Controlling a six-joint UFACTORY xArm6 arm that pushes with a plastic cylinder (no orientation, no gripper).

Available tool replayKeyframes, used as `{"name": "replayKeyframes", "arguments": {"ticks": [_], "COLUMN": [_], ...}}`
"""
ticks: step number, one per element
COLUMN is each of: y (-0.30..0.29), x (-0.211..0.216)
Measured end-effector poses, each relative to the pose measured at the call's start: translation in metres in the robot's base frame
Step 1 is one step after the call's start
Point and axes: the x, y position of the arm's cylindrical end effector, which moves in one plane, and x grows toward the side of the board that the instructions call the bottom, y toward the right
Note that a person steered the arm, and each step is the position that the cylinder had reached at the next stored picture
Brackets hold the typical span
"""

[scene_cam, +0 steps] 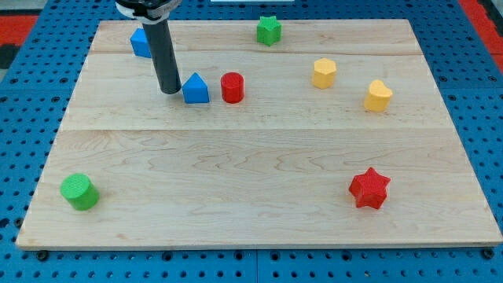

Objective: Push the blue triangle close to the green star

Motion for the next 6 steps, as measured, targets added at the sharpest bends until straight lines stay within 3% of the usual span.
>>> {"name": "replayKeyframes", "arguments": {"ticks": [1,2,3,4,5,6], "y": [0.0,0.016,0.088,0.123,0.048,0.051], "x": [0.023,0.013,-0.065,-0.096,-0.093,-0.015]}}
